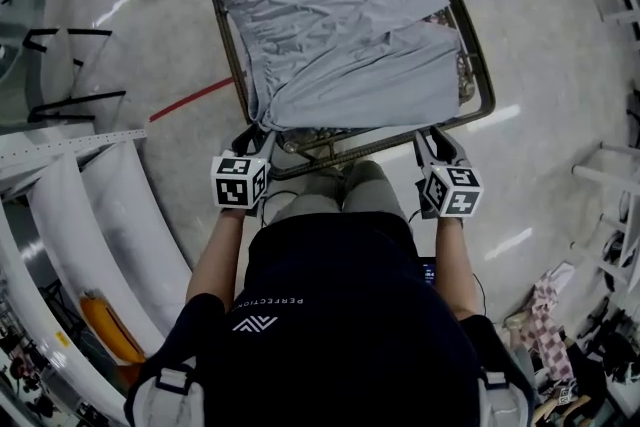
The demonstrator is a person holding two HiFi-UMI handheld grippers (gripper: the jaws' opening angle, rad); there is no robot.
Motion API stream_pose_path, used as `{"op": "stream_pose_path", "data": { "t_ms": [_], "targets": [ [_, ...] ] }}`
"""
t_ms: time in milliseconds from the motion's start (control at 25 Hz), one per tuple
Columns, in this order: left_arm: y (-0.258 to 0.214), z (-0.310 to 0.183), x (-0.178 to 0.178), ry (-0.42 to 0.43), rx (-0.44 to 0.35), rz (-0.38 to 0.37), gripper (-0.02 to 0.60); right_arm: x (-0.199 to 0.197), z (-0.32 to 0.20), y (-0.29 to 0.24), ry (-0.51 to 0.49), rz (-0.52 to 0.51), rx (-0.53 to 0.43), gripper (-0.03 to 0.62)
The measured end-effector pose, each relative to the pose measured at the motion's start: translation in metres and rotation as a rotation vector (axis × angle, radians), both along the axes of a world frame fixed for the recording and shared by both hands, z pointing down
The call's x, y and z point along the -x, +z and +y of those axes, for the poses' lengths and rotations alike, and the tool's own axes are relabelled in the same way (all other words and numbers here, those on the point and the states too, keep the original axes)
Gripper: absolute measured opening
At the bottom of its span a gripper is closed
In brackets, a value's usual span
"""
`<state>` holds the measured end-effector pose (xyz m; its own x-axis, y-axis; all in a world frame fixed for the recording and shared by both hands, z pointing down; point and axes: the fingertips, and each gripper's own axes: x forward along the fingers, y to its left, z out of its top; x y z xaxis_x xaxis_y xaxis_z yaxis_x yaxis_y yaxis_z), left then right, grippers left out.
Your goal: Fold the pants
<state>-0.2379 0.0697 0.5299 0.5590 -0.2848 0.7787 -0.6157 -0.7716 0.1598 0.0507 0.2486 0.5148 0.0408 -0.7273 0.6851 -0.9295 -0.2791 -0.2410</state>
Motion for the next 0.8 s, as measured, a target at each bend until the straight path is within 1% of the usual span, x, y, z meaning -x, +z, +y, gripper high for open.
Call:
{"op": "stream_pose_path", "data": {
  "t_ms": [240,400,680,800],
  "targets": [
    [0.0,-0.014,0.004,-0.062,-0.013,-0.026,0.164,-0.04,0.004,0.013,0.056,0.021,0.055,0.16],
    [-0.001,-0.018,0.002,-0.114,-0.024,-0.049,0.177,-0.06,-0.001,0.024,0.059,0.023,0.089,0.178],
    [0.01,-0.028,-0.012,-0.156,-0.004,-0.099,0.206,-0.09,-0.002,0.041,0.08,0.033,0.161,0.196],
    [0.017,-0.029,-0.017,-0.159,0.01,-0.129,0.218,-0.099,-0.002,0.049,0.094,0.019,0.177,0.204]
  ]
}}
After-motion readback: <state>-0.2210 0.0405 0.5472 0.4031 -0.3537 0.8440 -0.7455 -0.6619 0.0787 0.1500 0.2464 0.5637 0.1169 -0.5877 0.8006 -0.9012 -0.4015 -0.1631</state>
